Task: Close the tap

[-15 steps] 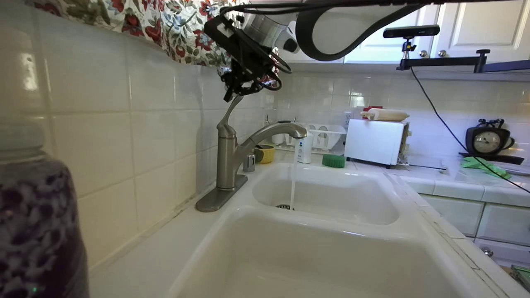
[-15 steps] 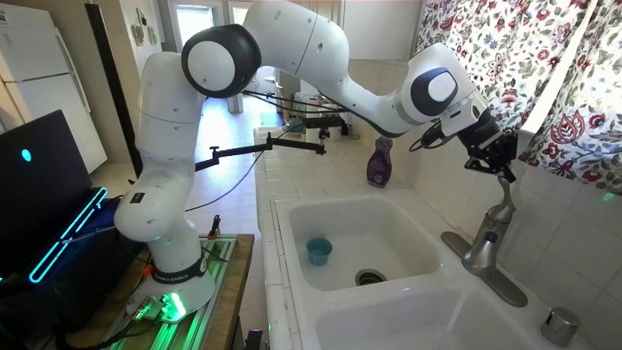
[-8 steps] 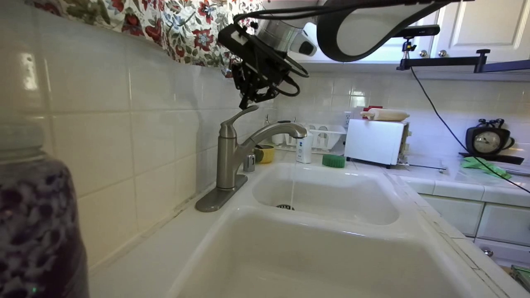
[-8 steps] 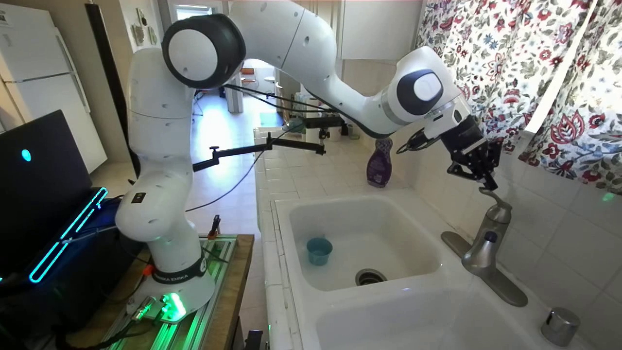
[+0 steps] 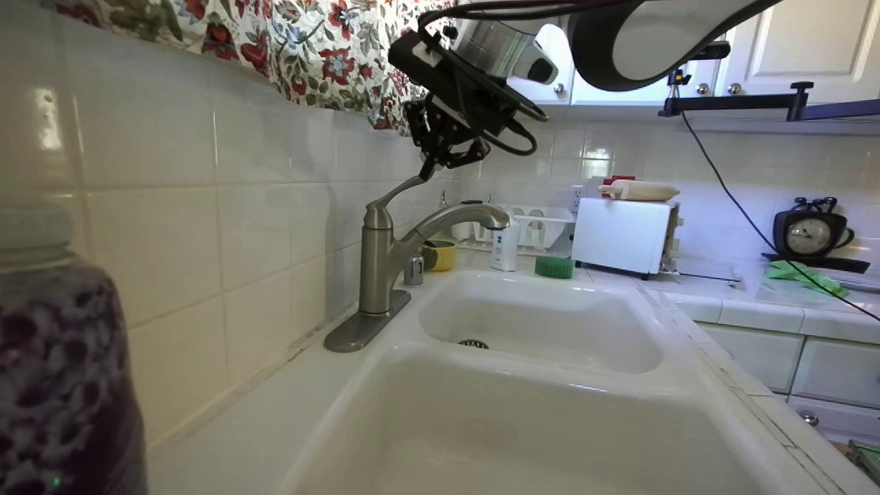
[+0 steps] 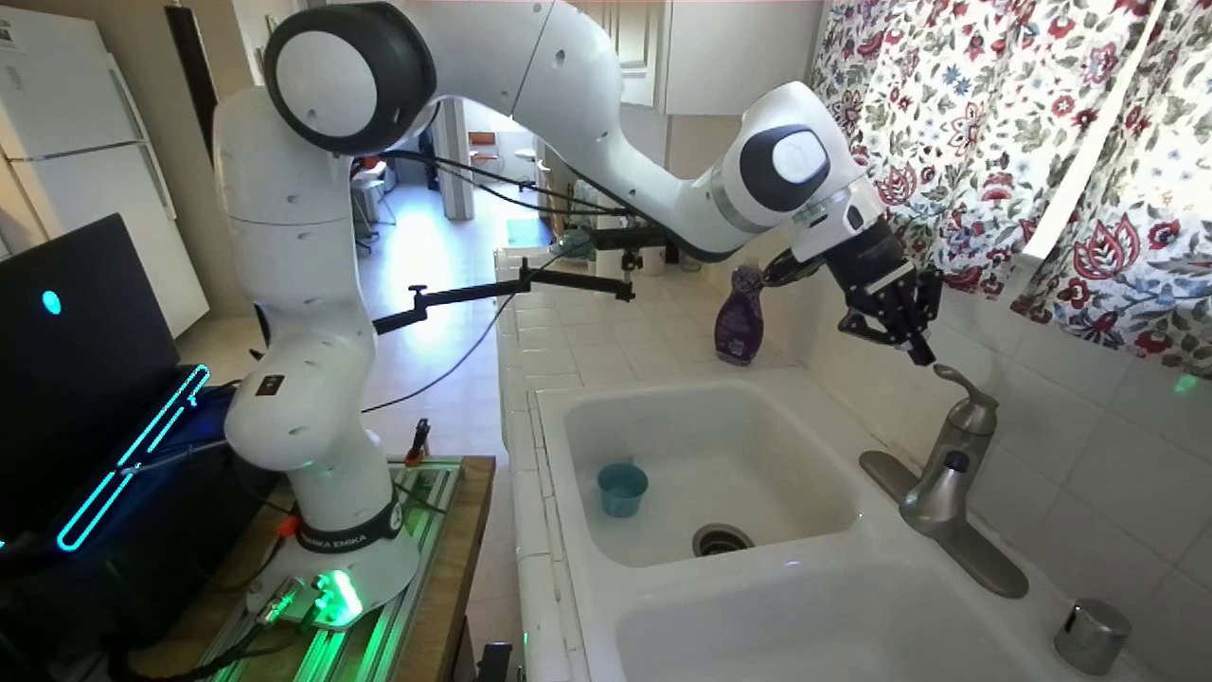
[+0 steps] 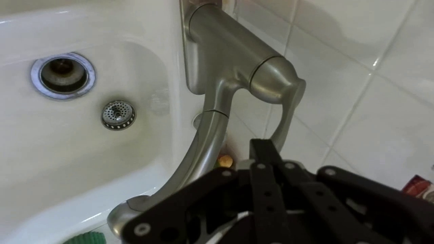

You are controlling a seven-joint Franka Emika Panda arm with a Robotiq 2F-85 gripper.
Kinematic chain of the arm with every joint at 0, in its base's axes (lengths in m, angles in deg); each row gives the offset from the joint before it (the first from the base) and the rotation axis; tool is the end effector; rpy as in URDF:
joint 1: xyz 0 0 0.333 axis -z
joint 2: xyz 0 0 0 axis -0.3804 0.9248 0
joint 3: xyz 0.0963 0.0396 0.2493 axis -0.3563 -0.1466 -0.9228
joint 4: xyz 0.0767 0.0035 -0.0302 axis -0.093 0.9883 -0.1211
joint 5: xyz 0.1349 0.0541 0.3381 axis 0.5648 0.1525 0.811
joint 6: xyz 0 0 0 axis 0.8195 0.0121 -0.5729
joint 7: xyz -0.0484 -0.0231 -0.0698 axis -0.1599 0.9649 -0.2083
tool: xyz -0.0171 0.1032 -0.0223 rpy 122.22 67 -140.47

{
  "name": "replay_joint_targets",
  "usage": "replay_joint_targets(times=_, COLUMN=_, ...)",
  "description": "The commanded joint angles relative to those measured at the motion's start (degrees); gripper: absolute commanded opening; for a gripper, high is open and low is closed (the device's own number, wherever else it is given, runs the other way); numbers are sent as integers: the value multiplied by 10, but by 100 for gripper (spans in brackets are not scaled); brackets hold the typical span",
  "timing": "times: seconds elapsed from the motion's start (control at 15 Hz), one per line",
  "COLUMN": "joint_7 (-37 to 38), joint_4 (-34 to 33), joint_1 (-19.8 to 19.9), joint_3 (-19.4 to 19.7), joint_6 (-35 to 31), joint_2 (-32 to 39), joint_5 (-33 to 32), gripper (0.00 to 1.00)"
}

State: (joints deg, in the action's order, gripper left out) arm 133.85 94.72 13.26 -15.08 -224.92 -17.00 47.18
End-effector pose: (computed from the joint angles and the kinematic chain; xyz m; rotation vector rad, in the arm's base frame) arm 0.5938 0.0632 0.4685 -2.0945 1.8949 -1.0894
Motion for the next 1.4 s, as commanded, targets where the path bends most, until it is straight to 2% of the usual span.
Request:
replay_joint_targets(times=0.0, joint_7=-70, joint_4=41, joint_1=3, joint_3=-38, joint_6=78, joint_2=-71, joint_5=34, gripper=0)
replay_joint_targets(times=0.07, joint_7=-117, joint_4=54, joint_1=1, joint_3=-50, joint_6=115, joint_2=-97, joint_5=46, gripper=26)
replay_joint_targets(times=0.2, joint_7=-197, joint_4=72, joint_1=1, joint_3=-71, joint_6=168, joint_2=-143, joint_5=80, gripper=33)
replay_joint_targets(times=0.27, joint_7=-242, joint_4=84, joint_1=-15, joint_3=-64, joint_6=184, joint_2=-169, joint_5=107, gripper=41)
replay_joint_targets(times=0.33, joint_7=-288, joint_4=95, joint_1=-1, joint_3=-84, joint_6=200, joint_2=-195, joint_5=138, gripper=47)
replay_joint_targets(times=0.4, joint_7=-329, joint_4=100, joint_1=-23, joint_3=-70, joint_6=222, joint_2=-216, joint_5=158, gripper=55)
replay_joint_targets(times=0.47, joint_7=-376, joint_4=106, joint_1=-4, joint_3=-90, joint_6=237, joint_2=-237, joint_5=187, gripper=61)
replay_joint_targets(times=0.8, joint_7=-566, joint_4=146, joint_1=-4, joint_3=-87, joint_6=288, joint_2=-310, joint_5=312, gripper=96)
replay_joint_targets(times=0.87, joint_7=-601, joint_4=152, joint_1=-3, joint_3=-87, joint_6=303, joint_2=-319, joint_5=332, gripper=100)
replay_joint_targets(times=1.07, joint_7=-706, joint_4=167, joint_1=5, joint_3=-86, joint_6=353, joint_2=-336, joint_5=365, gripper=100)
replay_joint_targets(times=1.33, joint_7=-844, joint_4=181, joint_1=24, joint_3=-83, joint_6=411, joint_2=-342, joint_5=359, gripper=100)
